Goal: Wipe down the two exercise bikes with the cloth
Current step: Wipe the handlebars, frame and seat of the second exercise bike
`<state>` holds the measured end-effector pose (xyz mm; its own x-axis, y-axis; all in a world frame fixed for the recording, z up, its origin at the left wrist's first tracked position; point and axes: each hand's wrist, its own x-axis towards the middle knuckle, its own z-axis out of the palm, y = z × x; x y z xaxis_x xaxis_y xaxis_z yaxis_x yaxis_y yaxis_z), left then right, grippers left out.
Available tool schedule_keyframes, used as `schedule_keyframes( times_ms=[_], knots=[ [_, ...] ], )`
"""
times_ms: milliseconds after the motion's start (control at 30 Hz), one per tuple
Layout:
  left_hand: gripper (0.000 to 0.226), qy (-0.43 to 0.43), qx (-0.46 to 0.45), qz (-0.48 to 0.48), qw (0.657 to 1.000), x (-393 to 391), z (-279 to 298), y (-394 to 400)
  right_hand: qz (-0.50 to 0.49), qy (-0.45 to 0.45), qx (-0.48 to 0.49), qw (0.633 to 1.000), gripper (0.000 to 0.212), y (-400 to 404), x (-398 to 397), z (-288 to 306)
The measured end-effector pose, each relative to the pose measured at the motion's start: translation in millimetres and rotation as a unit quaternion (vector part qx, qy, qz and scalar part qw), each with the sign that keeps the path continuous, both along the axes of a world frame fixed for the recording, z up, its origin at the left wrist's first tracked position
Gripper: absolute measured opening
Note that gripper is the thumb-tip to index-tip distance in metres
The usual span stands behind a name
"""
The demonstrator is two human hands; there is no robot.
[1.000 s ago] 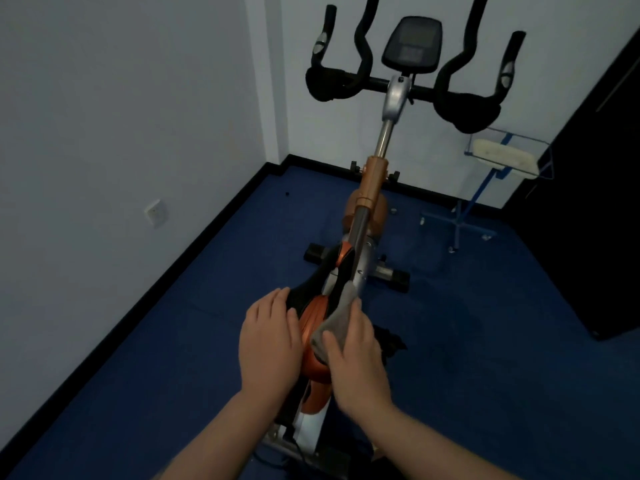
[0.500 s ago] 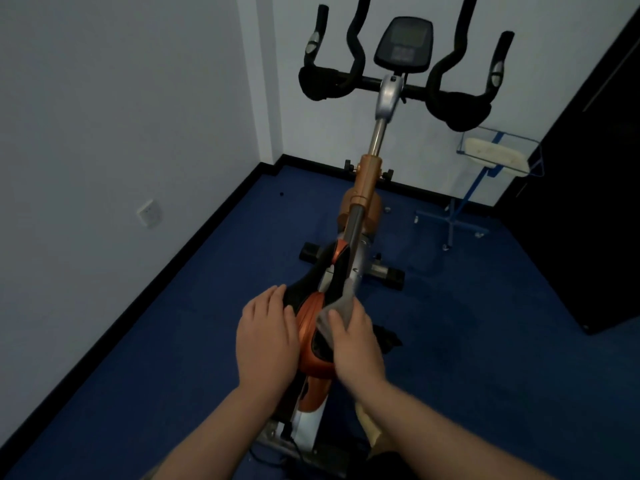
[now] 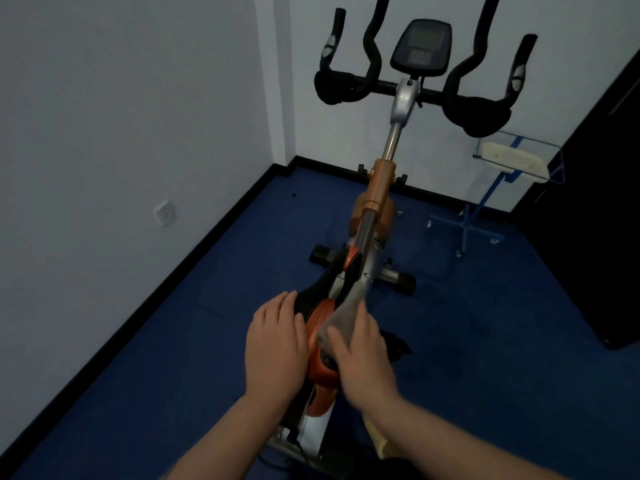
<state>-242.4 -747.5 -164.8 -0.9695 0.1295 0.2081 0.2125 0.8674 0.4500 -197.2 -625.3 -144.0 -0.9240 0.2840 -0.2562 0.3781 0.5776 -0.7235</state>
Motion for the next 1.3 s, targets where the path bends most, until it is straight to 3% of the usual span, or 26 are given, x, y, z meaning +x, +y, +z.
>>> schedule_keyframes(
  times_ms=[100,200,233,400,467,567,633,800,900,1000,1100,1167,1233,1300],
  knots=[
    [0.054,0.000,0.003,0.002,1.000,0,-2,0,0.001,0.033,-0.042,0.999,0.075,-1,24,-5],
    [0.055,-0.001,0.009,0.005,1.000,0,-3,1,-0.092,-0.008,-0.188,0.978,0.044,20,-21,-14],
    [0.055,-0.002,0.010,0.003,1.000,1,-2,0,-0.111,-0.028,-0.203,0.973,0.043,22,-29,-12],
    [0.055,-0.001,0.011,0.000,1.000,0,-2,0,-0.006,0.028,-0.020,0.999,0.077,-5,20,0],
    [0.055,-0.002,0.010,0.007,1.000,1,-2,1,-0.009,0.007,-0.043,0.999,0.073,6,-2,-9],
    [0.055,-0.007,0.008,0.011,1.000,2,1,1,-0.051,-0.093,-0.084,0.991,0.068,22,-68,-9],
    [0.053,-0.009,0.002,0.010,1.000,2,2,1,-0.060,-0.115,-0.054,0.990,0.069,19,-84,-7],
    [0.030,-0.068,0.028,0.047,0.996,-10,11,7,0.017,-0.030,0.013,0.999,0.074,14,-51,-2],
    [0.020,-0.083,0.003,0.099,0.992,-18,15,19,-0.031,-0.038,-0.035,0.998,0.073,27,-89,-20],
    [0.018,-0.065,0.020,0.133,0.989,-20,15,24,-0.057,0.021,-0.059,0.996,0.067,38,-126,-26],
    [0.017,-0.048,0.033,0.136,0.989,-18,14,24,0.067,0.088,0.073,0.991,0.060,48,-119,-22],
    [0.014,-0.045,0.037,0.145,0.988,-19,14,25,0.228,0.153,0.190,0.943,0.062,59,-109,-17],
    [0.014,-0.032,0.036,0.154,0.987,-19,13,26,0.351,0.165,0.217,0.896,0.066,76,-119,-16],
    [0.015,-0.026,0.039,0.161,0.986,-19,12,27,0.367,0.148,0.202,0.896,0.069,89,-147,-16]
  ],
)
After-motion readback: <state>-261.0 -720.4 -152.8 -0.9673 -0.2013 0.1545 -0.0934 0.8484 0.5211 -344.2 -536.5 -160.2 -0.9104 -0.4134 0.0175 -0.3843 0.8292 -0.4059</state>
